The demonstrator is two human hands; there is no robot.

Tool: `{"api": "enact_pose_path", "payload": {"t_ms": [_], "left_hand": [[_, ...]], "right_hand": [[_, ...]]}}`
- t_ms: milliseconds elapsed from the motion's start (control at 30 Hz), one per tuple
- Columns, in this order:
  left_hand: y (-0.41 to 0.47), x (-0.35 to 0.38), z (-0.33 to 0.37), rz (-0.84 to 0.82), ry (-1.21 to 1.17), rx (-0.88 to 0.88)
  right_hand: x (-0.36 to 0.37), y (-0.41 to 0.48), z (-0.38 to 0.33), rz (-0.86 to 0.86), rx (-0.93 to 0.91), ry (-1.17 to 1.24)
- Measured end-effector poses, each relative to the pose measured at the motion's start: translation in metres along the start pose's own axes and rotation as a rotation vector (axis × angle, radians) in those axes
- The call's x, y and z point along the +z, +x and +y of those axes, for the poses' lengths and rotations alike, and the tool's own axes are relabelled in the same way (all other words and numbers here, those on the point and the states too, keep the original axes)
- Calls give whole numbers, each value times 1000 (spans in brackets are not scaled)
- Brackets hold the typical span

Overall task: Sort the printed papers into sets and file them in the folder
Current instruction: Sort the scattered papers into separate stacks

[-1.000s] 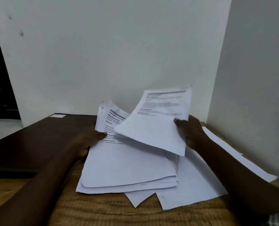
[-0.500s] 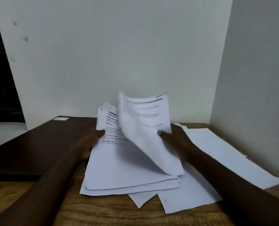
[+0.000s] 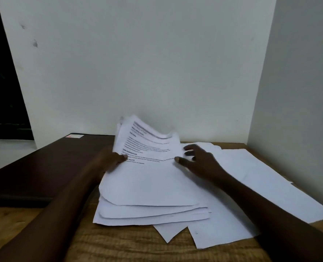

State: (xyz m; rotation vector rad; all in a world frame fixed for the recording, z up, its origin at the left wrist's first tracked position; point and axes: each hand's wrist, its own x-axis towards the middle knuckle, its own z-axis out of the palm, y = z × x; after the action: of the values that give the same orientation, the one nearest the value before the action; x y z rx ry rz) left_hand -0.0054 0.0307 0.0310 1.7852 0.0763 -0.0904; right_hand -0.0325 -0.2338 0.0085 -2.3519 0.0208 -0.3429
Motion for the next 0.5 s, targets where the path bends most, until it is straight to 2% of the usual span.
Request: {"api": "enact_pose_path", "payload": {"t_ms": [100, 200, 267, 300, 433, 500], "left_hand": [[3, -5, 8, 129, 73, 50], [11, -8, 8, 134, 187, 20], [17, -8, 4, 103, 201, 7], [15, -8, 4, 147, 218, 4], [-7, -2, 7, 124, 135, 46], [-1, -6, 2, 133, 112, 31]], "right_hand": [[-33, 8, 26, 55, 231, -355], [-62, 7, 53, -19, 424, -456], [-69, 13, 61, -25, 436, -478], [-69, 19, 64, -21, 432, -494], [-64, 30, 64, -48, 373, -513], [-65, 30, 61, -49, 361, -414]]}}
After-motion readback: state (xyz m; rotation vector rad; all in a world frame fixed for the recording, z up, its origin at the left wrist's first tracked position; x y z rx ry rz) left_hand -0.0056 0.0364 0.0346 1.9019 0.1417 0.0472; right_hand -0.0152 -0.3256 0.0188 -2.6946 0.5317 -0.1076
